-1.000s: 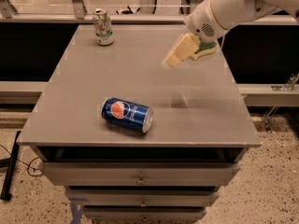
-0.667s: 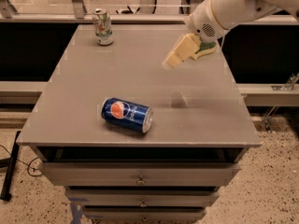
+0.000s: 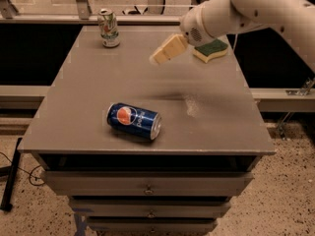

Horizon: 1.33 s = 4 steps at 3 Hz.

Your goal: Knock 7up can over

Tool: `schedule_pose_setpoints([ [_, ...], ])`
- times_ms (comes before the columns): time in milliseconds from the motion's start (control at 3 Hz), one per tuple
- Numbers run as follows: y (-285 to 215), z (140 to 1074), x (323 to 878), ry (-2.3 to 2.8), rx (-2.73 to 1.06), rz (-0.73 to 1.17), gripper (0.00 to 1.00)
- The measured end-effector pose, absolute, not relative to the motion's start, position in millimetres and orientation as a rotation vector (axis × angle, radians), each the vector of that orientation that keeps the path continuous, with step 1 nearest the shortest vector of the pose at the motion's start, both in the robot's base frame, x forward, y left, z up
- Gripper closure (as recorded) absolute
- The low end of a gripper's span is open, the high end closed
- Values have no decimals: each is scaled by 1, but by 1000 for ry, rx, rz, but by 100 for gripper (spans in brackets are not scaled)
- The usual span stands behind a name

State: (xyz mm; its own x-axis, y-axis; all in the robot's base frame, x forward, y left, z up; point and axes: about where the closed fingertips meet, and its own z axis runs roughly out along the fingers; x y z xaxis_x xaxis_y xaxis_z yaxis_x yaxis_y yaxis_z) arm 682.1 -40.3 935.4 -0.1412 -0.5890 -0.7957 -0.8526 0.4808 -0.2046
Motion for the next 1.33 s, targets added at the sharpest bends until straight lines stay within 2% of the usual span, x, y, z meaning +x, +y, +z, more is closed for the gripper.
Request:
schedule_pose_setpoints([
  [667,10,931,776,1729,-1023,422,0],
  [1333,71,927,836,1667,-990,466,0],
])
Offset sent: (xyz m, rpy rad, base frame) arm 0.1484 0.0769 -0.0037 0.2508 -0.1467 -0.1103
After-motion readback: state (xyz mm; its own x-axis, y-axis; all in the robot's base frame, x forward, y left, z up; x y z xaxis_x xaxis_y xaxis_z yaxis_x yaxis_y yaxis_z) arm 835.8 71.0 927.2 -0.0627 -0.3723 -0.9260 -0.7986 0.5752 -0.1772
